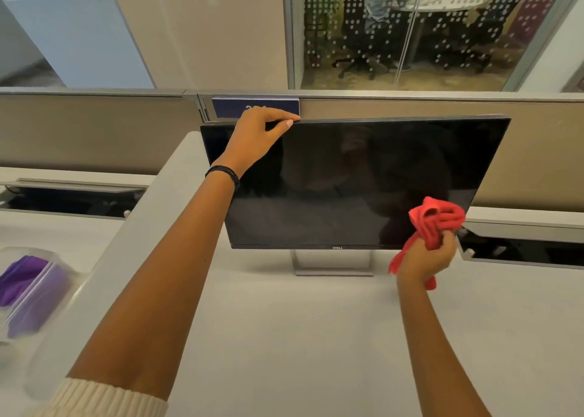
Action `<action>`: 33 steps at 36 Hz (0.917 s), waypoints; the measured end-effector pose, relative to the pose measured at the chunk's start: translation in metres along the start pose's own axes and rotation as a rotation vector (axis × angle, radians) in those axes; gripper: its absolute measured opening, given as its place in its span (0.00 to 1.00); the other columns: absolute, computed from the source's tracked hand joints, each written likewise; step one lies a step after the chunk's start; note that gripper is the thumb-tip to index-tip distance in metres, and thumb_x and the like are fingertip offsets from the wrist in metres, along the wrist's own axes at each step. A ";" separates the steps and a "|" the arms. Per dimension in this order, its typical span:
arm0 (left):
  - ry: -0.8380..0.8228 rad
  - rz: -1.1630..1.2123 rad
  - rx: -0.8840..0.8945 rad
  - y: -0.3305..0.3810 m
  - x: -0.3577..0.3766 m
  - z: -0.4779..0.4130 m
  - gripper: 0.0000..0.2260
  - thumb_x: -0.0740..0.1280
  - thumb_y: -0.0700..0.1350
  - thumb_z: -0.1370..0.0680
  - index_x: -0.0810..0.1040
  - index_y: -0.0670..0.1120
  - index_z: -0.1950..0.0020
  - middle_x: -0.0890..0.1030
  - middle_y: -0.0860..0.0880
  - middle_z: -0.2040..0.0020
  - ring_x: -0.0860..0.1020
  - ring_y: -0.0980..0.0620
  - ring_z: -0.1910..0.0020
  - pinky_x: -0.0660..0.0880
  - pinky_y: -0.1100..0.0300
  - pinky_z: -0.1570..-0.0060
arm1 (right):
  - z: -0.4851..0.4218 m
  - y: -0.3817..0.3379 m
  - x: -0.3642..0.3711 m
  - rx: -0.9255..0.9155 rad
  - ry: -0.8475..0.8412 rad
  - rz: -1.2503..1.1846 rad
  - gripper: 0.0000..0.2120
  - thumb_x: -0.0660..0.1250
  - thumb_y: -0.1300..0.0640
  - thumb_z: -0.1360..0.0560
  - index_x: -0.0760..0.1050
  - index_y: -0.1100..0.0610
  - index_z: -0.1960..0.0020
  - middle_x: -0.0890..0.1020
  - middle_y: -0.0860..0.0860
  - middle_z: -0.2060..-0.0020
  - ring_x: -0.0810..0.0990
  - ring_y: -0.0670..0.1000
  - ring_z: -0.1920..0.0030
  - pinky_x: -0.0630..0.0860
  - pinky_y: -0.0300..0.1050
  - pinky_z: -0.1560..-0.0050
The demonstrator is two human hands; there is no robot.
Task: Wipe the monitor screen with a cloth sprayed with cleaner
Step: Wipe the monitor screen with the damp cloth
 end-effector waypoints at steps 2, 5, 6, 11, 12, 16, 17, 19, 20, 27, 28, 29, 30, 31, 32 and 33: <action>0.008 0.002 0.005 -0.001 0.001 0.000 0.13 0.61 0.44 0.21 0.77 0.45 0.38 0.80 0.46 0.41 0.75 0.52 0.40 0.68 0.55 0.33 | 0.002 0.018 0.011 -0.006 -0.014 0.065 0.15 0.56 0.71 0.24 0.68 0.69 0.37 0.73 0.60 0.49 0.73 0.62 0.46 0.69 0.59 0.38; 0.035 0.008 0.027 -0.003 0.000 0.002 0.13 0.61 0.44 0.21 0.76 0.45 0.38 0.80 0.47 0.41 0.75 0.51 0.39 0.68 0.56 0.33 | 0.005 0.043 0.030 -0.078 -0.063 0.164 0.13 0.58 0.70 0.24 0.71 0.68 0.40 0.74 0.64 0.44 0.73 0.64 0.44 0.70 0.54 0.43; 0.039 -0.003 0.052 -0.004 0.001 0.004 0.13 0.61 0.43 0.21 0.75 0.46 0.37 0.79 0.47 0.39 0.74 0.51 0.37 0.66 0.56 0.32 | 0.007 0.053 0.036 -0.098 -0.075 0.181 0.13 0.59 0.70 0.24 0.72 0.68 0.41 0.75 0.64 0.44 0.73 0.63 0.45 0.71 0.54 0.43; -0.040 -0.198 0.225 -0.009 0.009 0.012 0.17 0.57 0.44 0.19 0.67 0.46 0.30 0.69 0.49 0.29 0.61 0.53 0.27 0.48 0.58 0.27 | 0.025 0.087 0.076 -0.273 -0.140 0.216 0.11 0.63 0.75 0.30 0.77 0.68 0.49 0.77 0.63 0.52 0.77 0.60 0.53 0.74 0.46 0.51; -0.035 -0.210 0.235 -0.010 0.008 0.013 0.17 0.57 0.44 0.19 0.66 0.46 0.30 0.68 0.49 0.29 0.61 0.53 0.27 0.48 0.59 0.27 | 0.032 0.091 0.085 -0.296 -0.172 0.212 0.12 0.63 0.76 0.31 0.78 0.68 0.51 0.78 0.61 0.54 0.77 0.59 0.55 0.73 0.41 0.52; 0.003 -0.194 0.239 -0.018 0.000 0.020 0.17 0.57 0.44 0.19 0.66 0.46 0.30 0.69 0.49 0.29 0.62 0.54 0.28 0.49 0.59 0.26 | 0.065 0.110 0.122 -0.316 -0.371 0.262 0.10 0.65 0.73 0.30 0.79 0.63 0.52 0.76 0.49 0.58 0.76 0.49 0.59 0.66 0.21 0.55; 0.009 -0.191 0.239 -0.019 -0.002 0.022 0.17 0.57 0.44 0.19 0.67 0.46 0.30 0.69 0.49 0.29 0.62 0.54 0.28 0.50 0.59 0.26 | 0.071 0.114 0.129 -0.325 -0.399 0.293 0.08 0.65 0.70 0.28 0.79 0.61 0.53 0.77 0.47 0.59 0.77 0.48 0.59 0.69 0.24 0.56; 0.026 -0.183 0.233 -0.023 -0.008 0.025 0.17 0.58 0.43 0.20 0.68 0.46 0.31 0.70 0.49 0.30 0.64 0.54 0.29 0.52 0.58 0.27 | 0.089 0.118 0.145 -0.390 -0.562 0.343 0.09 0.62 0.66 0.25 0.78 0.55 0.52 0.79 0.44 0.57 0.76 0.43 0.57 0.70 0.32 0.57; 0.036 -0.176 0.225 -0.025 -0.012 0.026 0.17 0.59 0.43 0.20 0.68 0.46 0.31 0.71 0.49 0.31 0.65 0.54 0.29 0.53 0.58 0.26 | 0.102 0.117 0.151 -0.469 -0.677 0.394 0.11 0.62 0.66 0.25 0.78 0.54 0.50 0.77 0.43 0.53 0.74 0.42 0.54 0.69 0.32 0.54; 0.087 -0.161 0.160 -0.051 -0.042 0.040 0.16 0.60 0.43 0.20 0.70 0.45 0.32 0.72 0.47 0.32 0.67 0.51 0.30 0.58 0.52 0.26 | 0.092 0.081 0.125 -0.602 -0.400 0.195 0.15 0.65 0.74 0.35 0.80 0.63 0.51 0.74 0.56 0.53 0.75 0.53 0.55 0.66 0.24 0.52; 0.090 -0.179 0.155 -0.056 -0.045 0.042 0.16 0.59 0.43 0.20 0.69 0.45 0.32 0.72 0.47 0.32 0.67 0.51 0.30 0.58 0.52 0.26 | 0.083 0.074 0.113 -0.601 -0.281 0.147 0.15 0.64 0.73 0.35 0.79 0.63 0.51 0.72 0.55 0.54 0.73 0.51 0.55 0.65 0.24 0.50; 0.091 -0.202 0.150 -0.059 -0.047 0.044 0.17 0.59 0.43 0.20 0.69 0.45 0.31 0.71 0.46 0.31 0.66 0.50 0.29 0.58 0.52 0.26 | 0.072 0.070 0.101 -0.582 -0.165 0.117 0.15 0.63 0.72 0.36 0.79 0.63 0.51 0.71 0.56 0.54 0.71 0.50 0.54 0.64 0.24 0.48; 0.094 -0.224 0.147 -0.062 -0.048 0.046 0.17 0.59 0.43 0.20 0.68 0.45 0.31 0.70 0.46 0.30 0.65 0.50 0.29 0.57 0.52 0.26 | 0.062 0.070 0.090 -0.546 -0.066 0.103 0.15 0.62 0.71 0.36 0.78 0.63 0.51 0.71 0.57 0.54 0.70 0.50 0.53 0.64 0.26 0.46; 0.101 -0.240 0.146 -0.065 -0.049 0.049 0.17 0.59 0.44 0.20 0.67 0.45 0.30 0.69 0.46 0.30 0.64 0.50 0.28 0.57 0.53 0.26 | 0.053 0.072 0.081 -0.504 0.013 0.091 0.15 0.62 0.71 0.35 0.77 0.63 0.50 0.71 0.58 0.53 0.70 0.51 0.51 0.65 0.29 0.45; 0.109 -0.249 0.146 -0.066 -0.050 0.051 0.18 0.58 0.44 0.20 0.67 0.45 0.30 0.69 0.46 0.29 0.64 0.50 0.28 0.56 0.54 0.26 | 0.045 0.076 0.076 -0.455 0.064 0.089 0.15 0.63 0.72 0.35 0.77 0.62 0.50 0.71 0.59 0.53 0.71 0.52 0.51 0.67 0.33 0.44; 0.115 -0.252 0.142 -0.069 -0.051 0.052 0.18 0.58 0.44 0.20 0.66 0.46 0.30 0.68 0.46 0.29 0.63 0.50 0.28 0.56 0.55 0.26 | 0.039 0.082 0.074 -0.404 0.088 0.093 0.15 0.63 0.73 0.35 0.77 0.62 0.50 0.72 0.60 0.52 0.72 0.54 0.50 0.69 0.38 0.45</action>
Point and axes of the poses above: each hand's wrist, its own z-axis away from the middle knuckle, its own x-axis out of the palm, y = z × x, the point moved 7 cm from there along -z, towards the middle knuckle
